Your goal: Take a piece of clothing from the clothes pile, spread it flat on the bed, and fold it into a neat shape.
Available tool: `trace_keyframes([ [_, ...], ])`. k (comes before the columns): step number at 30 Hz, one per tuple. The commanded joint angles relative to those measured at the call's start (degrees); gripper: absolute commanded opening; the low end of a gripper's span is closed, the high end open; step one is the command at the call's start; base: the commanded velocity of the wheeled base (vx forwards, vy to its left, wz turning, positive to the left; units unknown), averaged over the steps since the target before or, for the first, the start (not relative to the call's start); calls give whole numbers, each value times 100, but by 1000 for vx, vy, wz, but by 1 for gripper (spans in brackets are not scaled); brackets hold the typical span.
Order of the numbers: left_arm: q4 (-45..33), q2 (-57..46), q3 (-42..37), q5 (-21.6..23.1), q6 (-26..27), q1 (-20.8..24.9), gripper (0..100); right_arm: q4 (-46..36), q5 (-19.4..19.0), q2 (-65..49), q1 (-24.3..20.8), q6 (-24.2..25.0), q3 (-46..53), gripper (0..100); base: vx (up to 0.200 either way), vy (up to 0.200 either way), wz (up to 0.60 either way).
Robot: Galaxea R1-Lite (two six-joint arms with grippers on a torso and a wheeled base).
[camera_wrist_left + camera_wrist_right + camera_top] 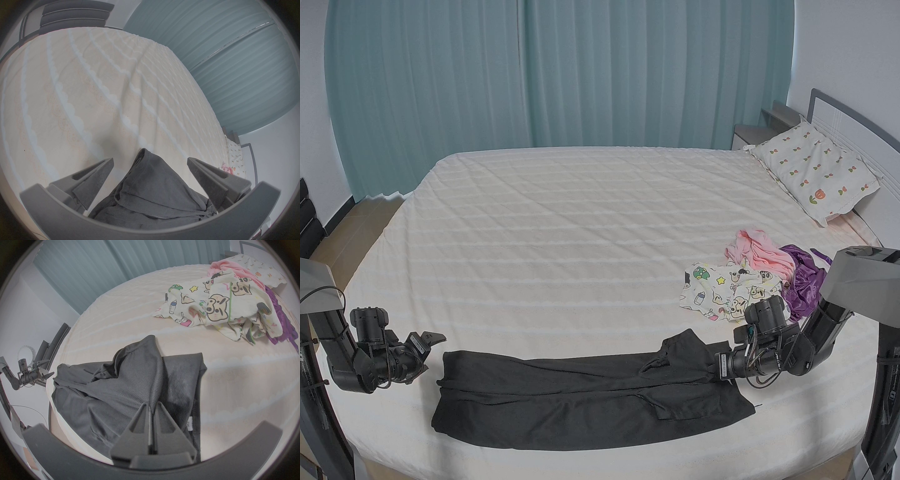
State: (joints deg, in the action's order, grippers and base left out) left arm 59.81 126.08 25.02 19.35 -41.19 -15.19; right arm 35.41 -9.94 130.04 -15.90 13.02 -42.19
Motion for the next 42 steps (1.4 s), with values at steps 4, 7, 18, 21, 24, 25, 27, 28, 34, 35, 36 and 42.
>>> trace_keyframes([
  [4, 13, 14, -49, -1, 23, -2, 100, 36, -8, -251, 25, -1, 396, 0, 0, 0, 0],
  [7, 13, 14, -58, 8, 94, 7, 100, 45, -8, -251, -1, -1, 510, 0, 0, 0, 0],
  [18, 5, 75, -58, -1, 120, -2, 100, 493, -44, -523, 16, 78, 651, 100, 0, 0, 0],
  [21, 5, 84, -58, -1, 120, 7, 100, 616, -52, -637, 43, 236, 475, 100, 0, 0, 0],
  [24, 5, 84, -58, -1, 120, -2, 100, 554, 0, -514, -19, 509, 71, 100, 0, 0, 0],
  [25, 5, 84, -58, -1, 120, -2, 100, 510, 9, -374, -36, 535, -96, 100, 0, 0, 0],
  [27, 5, 84, -58, -1, 120, 7, 100, 475, 27, -251, -71, 535, -184, 100, 0, 0, 0],
  [28, 13, 84, -67, -1, 120, 7, 100, 379, 97, 57, -142, 535, -421, 100, 0, 0, 0],
  [34, 5, 84, -67, -10, 120, 7, 100, -149, 79, 241, -168, 535, -861, 100, 0, 0, 0],
  [35, 5, 84, -67, -10, 120, 7, 100, -149, 79, 241, -168, 535, -861, 100, 0, 0, 0],
  [36, 5, 93, -67, -10, 129, 7, 100, -377, 79, 250, -168, 526, -966, 100, 0, 0, 0],
  [42, 5, 93, -85, -10, 120, 25, 100, -483, 123, 277, -282, 509, -984, 100, 0, 0, 0],
])
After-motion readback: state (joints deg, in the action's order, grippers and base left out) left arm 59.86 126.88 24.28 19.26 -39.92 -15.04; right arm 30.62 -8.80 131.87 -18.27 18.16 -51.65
